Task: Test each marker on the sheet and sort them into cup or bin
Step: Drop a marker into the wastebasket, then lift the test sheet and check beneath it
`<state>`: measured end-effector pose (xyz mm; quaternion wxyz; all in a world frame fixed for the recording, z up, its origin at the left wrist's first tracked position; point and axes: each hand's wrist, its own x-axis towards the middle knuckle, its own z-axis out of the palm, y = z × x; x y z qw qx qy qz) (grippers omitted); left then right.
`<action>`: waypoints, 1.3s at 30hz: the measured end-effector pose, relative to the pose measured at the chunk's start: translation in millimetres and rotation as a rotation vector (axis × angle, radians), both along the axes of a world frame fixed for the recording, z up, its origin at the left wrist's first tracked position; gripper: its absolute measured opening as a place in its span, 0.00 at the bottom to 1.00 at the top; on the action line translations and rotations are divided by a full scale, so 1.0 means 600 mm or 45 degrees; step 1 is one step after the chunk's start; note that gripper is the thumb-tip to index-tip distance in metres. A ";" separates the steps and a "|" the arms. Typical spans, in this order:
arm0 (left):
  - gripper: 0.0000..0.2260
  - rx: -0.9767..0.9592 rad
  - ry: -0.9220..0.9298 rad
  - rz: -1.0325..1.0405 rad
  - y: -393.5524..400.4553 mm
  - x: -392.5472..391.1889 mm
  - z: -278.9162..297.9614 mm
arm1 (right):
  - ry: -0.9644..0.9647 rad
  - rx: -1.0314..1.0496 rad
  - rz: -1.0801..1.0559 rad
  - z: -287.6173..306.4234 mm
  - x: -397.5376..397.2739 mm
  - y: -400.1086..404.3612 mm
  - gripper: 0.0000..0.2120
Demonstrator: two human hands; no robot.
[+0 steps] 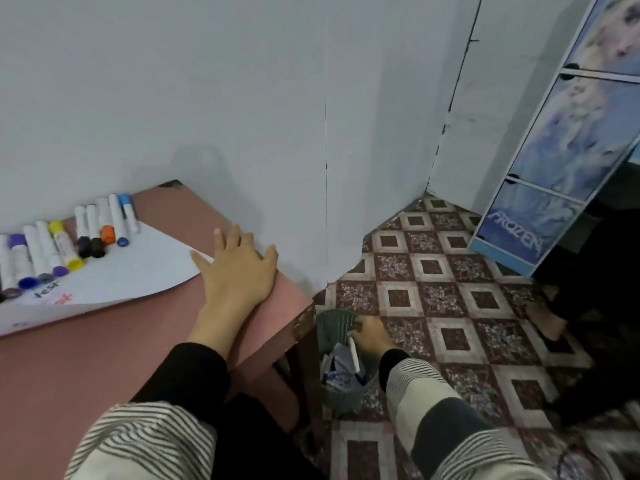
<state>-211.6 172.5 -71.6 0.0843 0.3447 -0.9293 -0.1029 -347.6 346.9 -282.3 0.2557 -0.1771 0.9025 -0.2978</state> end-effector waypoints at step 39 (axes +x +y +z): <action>0.09 0.182 1.051 0.628 -0.267 0.378 0.062 | 0.715 0.036 0.746 0.365 0.345 -0.435 0.38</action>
